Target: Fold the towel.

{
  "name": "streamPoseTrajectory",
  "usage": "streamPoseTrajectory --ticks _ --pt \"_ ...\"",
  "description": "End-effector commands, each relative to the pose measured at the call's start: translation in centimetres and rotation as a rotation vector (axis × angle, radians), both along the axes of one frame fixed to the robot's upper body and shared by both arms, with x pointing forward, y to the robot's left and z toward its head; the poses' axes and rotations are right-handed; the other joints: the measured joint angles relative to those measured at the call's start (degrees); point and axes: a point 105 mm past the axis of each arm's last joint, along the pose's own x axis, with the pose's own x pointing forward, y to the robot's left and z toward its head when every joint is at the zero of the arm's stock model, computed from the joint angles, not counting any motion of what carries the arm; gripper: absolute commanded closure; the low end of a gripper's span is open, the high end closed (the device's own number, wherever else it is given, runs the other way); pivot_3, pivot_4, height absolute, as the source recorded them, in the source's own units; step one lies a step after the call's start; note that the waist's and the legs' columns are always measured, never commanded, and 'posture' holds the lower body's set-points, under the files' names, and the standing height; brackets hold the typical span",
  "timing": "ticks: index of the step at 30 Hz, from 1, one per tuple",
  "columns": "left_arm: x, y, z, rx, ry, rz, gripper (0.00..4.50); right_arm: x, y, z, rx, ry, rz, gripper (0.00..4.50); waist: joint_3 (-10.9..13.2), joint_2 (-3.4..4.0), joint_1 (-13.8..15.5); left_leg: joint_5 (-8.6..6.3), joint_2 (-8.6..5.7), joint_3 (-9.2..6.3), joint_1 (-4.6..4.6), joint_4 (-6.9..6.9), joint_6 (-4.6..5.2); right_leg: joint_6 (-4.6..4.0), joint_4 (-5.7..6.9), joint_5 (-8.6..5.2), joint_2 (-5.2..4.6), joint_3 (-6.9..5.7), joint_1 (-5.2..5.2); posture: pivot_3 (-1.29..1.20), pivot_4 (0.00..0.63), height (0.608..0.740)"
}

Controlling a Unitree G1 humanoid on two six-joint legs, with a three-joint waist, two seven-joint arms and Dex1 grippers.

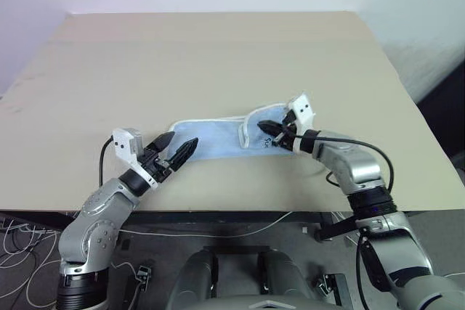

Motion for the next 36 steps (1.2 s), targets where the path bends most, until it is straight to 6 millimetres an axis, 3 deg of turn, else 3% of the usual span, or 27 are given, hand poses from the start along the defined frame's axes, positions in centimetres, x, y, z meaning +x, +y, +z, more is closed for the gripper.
streamPoseTrajectory --ticks 1,3,5,12,19,25,32,36 --pt "-1.1 -0.4 1.3 -0.038 -0.009 0.048 0.0 -1.2 0.2 -2.2 -0.097 -0.017 0.076 4.48 -0.03 -0.02 -0.04 0.0 0.0 0.01 0.03 -0.01 0.0 0.0 0.0 0.0 0.0 0.0 0.03 0.0 0.15 0.74" --pt "-1.5 -0.5 1.0 -0.064 0.03 0.078 0.0 -1.6 0.3 -2.6 -0.116 -0.028 0.104 4.48 -0.06 -0.05 -0.03 0.0 0.02 -0.01 0.08 -0.01 -0.01 0.0 0.0 0.0 0.02 0.0 0.08 0.0 0.15 0.74" --pt "-1.8 -0.1 0.1 -0.094 0.102 0.141 0.0 -1.7 0.2 -1.7 -0.118 -0.083 0.121 4.48 -0.06 -0.05 0.0 -0.01 0.03 -0.01 0.14 -0.02 -0.01 0.0 -0.01 0.0 0.02 0.01 0.14 0.0 0.15 0.74" --pt "-2.9 0.2 -1.4 -0.357 0.278 0.288 0.0 0.0 -1.0 5.8 -0.046 -0.307 0.099 4.48 -0.03 -0.06 0.09 -0.01 0.02 -0.01 0.17 0.0 -0.01 0.0 -0.02 0.0 0.0 0.03 0.18 0.0 0.15 0.74" --pt "-2.0 0.2 -2.4 -0.61 0.42 0.381 0.0 0.6 -1.5 8.7 -0.043 -0.397 0.091 4.48 -0.03 -0.09 0.2 -0.01 0.02 -0.02 0.17 0.0 -0.02 -0.01 -0.04 -0.01 0.02 0.02 0.19 0.0 0.15 0.74" --pt "-0.6 0.7 -3.6 -0.688 0.525 0.452 0.0 0.4 -1.6 9.0 -0.043 -0.411 0.085 4.48 -0.04 -0.06 0.26 0.01 -0.01 -0.02 0.19 0.02 -0.04 -0.01 -0.03 0.0 0.03 0.0 0.22 0.0 0.15 0.74" --pt "0.7 0.3 -3.5 -0.675 0.543 0.433 0.0 -0.3 -1.8 8.3 -0.036 -0.397 0.075 4.48 -0.05 -0.06 0.64 0.02 -0.03 -0.02 0.27 0.03 -0.06 -0.01 -0.03 -0.01 0.05 -0.06 0.34 0.0 0.15 0.74" --pt "1.0 0.5 -3.2 -0.682 0.527 0.427 0.86 -1.1 -1.8 7.6 -0.037 -0.379 0.081 4.5 -0.05 -0.05 0.93 0.02 -0.03 -0.01 0.29 0.03 -0.06 -0.01 -0.03 -0.01 0.05 -0.05 0.34 0.0 0.15 0.74"
